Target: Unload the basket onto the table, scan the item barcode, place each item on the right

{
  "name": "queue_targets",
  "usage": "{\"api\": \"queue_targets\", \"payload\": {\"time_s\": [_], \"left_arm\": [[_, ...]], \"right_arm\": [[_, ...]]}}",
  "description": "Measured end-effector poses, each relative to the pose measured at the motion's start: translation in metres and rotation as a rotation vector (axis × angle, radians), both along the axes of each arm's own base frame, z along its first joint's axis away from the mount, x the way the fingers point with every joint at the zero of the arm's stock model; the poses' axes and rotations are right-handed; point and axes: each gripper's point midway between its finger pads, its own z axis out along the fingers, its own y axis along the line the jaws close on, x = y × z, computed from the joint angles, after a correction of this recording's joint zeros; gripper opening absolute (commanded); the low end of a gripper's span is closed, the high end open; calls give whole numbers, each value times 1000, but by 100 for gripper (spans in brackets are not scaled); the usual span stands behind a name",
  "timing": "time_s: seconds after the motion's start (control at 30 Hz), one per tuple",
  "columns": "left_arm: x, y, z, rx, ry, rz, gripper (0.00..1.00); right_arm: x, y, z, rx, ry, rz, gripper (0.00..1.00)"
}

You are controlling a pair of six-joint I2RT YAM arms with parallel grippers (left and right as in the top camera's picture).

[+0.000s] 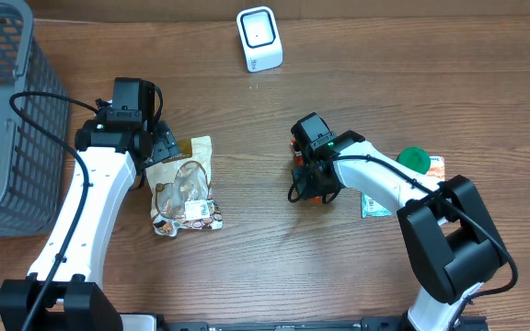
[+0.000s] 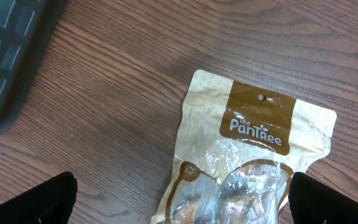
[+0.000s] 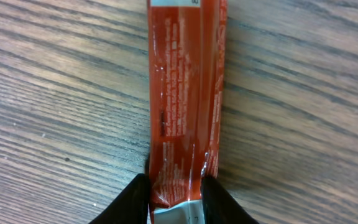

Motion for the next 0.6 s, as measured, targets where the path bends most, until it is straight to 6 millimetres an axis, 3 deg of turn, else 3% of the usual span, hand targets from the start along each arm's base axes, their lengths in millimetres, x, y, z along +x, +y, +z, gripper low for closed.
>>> {"api": "queue_targets", "payload": {"time_s": [0.13,0.6], "left_arm": [[0,0,0,0,0,0,99],[0,0,0,0,0,0,100]], "right_arm": [[1,-4,-1,-20,-8,-7,7],[-10,6,3,33,73,-5,4]]}}
